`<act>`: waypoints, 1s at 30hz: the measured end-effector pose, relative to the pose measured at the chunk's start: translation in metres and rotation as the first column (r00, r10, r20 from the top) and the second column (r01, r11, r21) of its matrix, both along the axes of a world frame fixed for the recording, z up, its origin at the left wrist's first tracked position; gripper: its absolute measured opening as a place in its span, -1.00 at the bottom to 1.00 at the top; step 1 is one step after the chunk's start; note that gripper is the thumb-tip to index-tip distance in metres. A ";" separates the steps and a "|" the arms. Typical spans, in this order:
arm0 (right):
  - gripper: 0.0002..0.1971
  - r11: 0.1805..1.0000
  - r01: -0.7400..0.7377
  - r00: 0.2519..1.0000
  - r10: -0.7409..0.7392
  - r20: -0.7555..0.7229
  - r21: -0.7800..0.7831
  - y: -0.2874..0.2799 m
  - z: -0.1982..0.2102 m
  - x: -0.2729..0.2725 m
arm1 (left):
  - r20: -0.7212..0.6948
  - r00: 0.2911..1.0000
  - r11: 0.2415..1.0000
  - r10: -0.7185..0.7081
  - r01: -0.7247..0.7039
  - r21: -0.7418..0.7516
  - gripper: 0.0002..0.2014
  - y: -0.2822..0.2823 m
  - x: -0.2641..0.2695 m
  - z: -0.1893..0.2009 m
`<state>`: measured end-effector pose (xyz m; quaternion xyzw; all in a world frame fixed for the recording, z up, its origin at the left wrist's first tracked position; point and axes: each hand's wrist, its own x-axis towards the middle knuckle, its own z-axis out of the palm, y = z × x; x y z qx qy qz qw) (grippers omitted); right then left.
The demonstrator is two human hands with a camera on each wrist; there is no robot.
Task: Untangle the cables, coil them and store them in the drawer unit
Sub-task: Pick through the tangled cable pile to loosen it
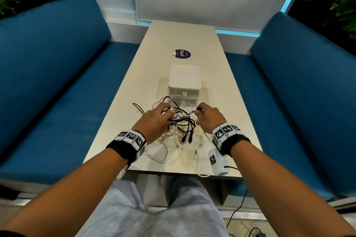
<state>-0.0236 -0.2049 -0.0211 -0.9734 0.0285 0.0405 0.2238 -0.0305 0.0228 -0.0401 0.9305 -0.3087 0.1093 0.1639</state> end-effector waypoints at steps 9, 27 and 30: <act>-0.76 0.997 -0.007 1.000 0.007 -0.002 -0.071 -0.002 -0.008 -0.003 | 0.086 0.994 0.976 -0.068 0.048 0.212 -0.70 0.006 0.002 -0.003; -0.70 0.978 -0.007 1.000 0.004 -0.017 -0.209 0.004 -0.015 -0.005 | 0.163 0.979 0.889 0.126 -0.184 0.419 -0.70 -0.012 -0.004 0.012; -0.70 0.975 -0.018 1.000 0.014 -0.020 -0.221 0.005 -0.015 -0.005 | 0.058 0.987 0.915 0.150 -0.161 0.371 -0.68 -0.013 -0.005 0.011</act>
